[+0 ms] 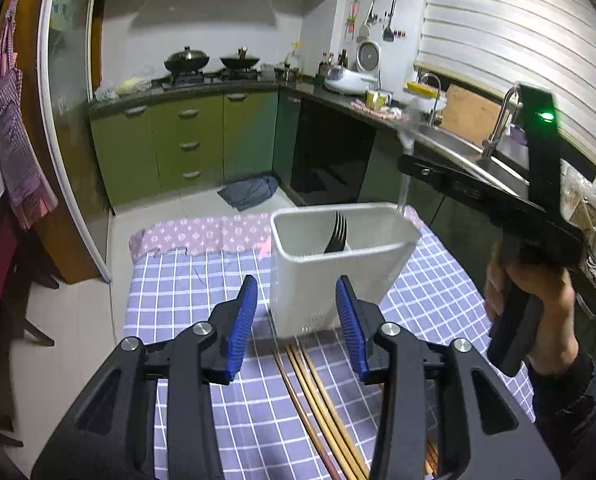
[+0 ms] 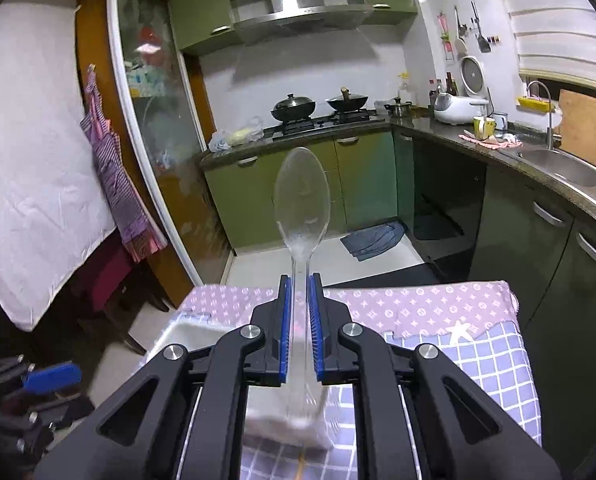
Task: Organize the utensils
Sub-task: 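Drop the clear spoon into the holder with the right tool while the left tool returns to the chopsticks, then grasp a wooden chopstick with the left tool while the right tool grasps another chopstick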
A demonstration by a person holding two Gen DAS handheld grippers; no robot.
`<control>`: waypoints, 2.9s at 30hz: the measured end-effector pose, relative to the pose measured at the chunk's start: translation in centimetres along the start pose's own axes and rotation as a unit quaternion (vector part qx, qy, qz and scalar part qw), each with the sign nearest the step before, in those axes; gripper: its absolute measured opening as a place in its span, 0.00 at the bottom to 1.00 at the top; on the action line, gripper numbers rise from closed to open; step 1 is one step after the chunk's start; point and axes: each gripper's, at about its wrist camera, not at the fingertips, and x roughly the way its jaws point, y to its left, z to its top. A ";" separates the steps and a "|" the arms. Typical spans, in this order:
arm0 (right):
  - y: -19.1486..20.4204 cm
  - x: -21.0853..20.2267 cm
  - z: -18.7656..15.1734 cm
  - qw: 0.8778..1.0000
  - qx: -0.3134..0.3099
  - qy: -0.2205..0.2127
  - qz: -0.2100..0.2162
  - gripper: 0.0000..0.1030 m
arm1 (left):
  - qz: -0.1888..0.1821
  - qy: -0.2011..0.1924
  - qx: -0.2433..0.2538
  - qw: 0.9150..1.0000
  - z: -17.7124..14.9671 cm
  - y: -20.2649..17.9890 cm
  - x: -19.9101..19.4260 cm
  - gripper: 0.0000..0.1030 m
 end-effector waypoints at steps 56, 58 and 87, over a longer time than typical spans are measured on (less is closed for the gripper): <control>-4.7 -5.1 -15.0 0.956 -0.025 0.293 0.007 0.45 | 0.037 0.327 -0.061 0.942 -8.0 -0.9 14.2 0.07; -4.6 -4.6 -15.1 0.950 -0.015 0.311 0.018 0.45 | 0.029 0.307 -0.055 0.950 -7.5 -0.9 13.0 0.07; -0.8 2.5 -17.2 0.901 -0.020 0.434 0.002 0.13 | 0.012 0.077 0.013 0.997 -7.2 -0.8 -0.7 0.07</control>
